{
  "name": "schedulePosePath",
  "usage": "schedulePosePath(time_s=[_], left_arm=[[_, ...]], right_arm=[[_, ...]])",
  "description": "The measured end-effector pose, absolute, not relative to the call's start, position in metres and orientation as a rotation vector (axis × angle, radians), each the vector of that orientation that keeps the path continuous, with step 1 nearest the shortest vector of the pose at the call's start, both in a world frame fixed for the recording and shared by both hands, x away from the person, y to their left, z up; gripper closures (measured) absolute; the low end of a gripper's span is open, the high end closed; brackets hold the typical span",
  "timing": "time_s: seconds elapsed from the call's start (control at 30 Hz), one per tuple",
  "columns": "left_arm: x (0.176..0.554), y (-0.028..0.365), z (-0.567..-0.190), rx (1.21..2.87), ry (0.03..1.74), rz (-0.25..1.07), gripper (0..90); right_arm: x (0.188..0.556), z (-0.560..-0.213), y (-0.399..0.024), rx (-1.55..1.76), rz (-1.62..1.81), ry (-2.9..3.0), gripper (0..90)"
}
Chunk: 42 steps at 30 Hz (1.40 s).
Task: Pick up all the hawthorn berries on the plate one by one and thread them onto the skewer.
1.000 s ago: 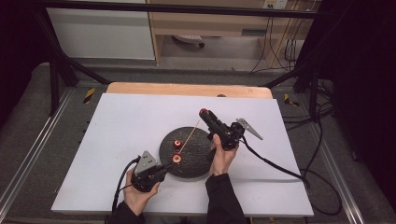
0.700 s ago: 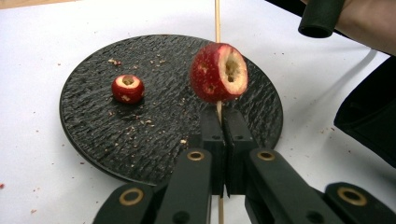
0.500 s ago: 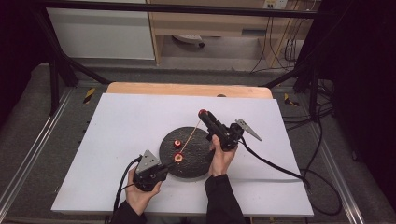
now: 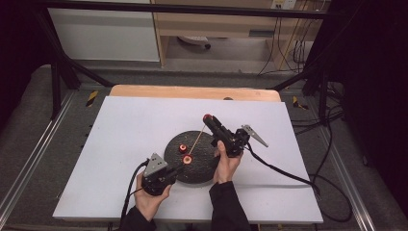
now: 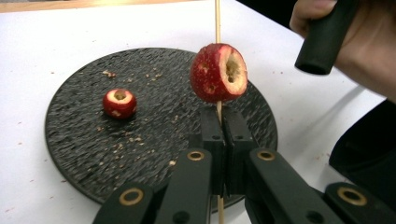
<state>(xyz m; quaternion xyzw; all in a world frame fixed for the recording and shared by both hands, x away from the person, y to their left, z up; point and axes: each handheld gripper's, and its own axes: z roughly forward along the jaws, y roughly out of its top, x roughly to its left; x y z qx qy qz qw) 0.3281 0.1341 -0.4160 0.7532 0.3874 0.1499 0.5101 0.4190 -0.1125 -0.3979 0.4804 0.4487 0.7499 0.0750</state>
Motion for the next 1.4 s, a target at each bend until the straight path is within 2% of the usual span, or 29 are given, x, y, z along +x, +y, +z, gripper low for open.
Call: schedulePosePath(time_s=[1.4], left_arm=[[0.358,0.11,-0.389,1.795,0.904,0.382,88.6]], right_arm=[[0.398,-0.405,-0.107,1.406,2.247,1.452,61.5]])
